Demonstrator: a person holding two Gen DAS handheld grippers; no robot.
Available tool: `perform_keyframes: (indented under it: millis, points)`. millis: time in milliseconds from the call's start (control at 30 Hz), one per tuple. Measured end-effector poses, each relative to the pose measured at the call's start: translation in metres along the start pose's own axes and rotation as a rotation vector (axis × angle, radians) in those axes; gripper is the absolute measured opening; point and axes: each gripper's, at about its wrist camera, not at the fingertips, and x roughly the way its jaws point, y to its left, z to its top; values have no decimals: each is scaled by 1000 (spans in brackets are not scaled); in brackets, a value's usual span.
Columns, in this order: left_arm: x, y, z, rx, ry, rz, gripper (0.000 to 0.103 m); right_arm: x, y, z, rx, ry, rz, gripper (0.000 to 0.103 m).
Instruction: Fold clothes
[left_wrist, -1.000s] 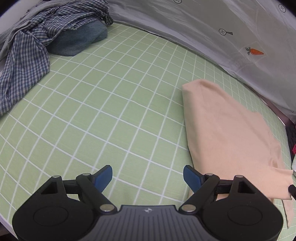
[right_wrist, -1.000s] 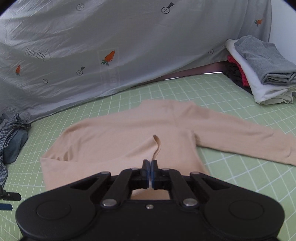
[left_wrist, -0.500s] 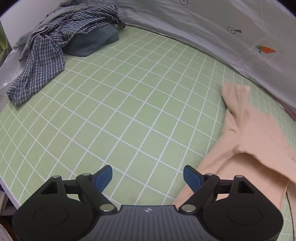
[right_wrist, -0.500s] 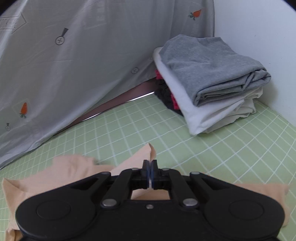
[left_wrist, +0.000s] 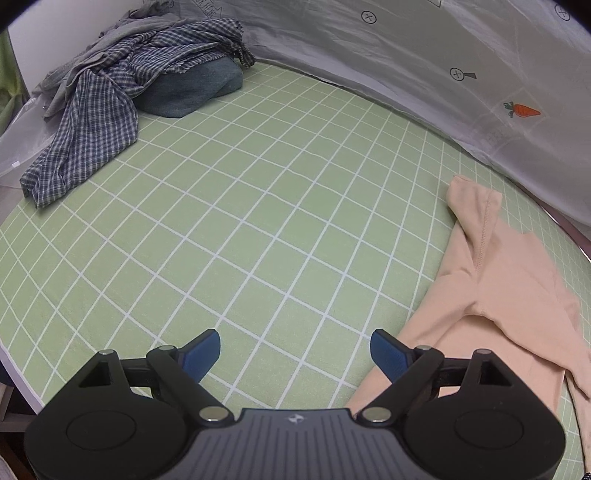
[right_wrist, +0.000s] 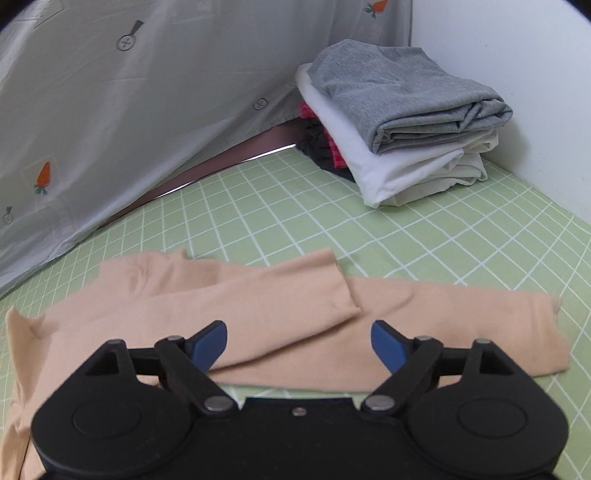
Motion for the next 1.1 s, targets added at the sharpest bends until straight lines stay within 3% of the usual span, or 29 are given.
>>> perform_keyframes:
  millis: [167, 500, 733, 933, 1100]
  points:
    - [3, 30, -1, 47, 31, -61, 90, -39, 37, -34, -63, 0, 24, 103]
    - [1, 113, 35, 183, 33, -133, 90, -108, 142, -120, -92, 20, 7, 103]
    - [0, 171, 53, 289, 24, -137, 91, -129, 219, -179, -86, 76, -1, 103]
    - [2, 214, 60, 294, 47, -113, 91, -142, 275, -216, -124, 104, 47, 92]
    - [7, 223, 56, 338, 81, -126, 91, -151, 302, -238, -159, 126, 79, 68]
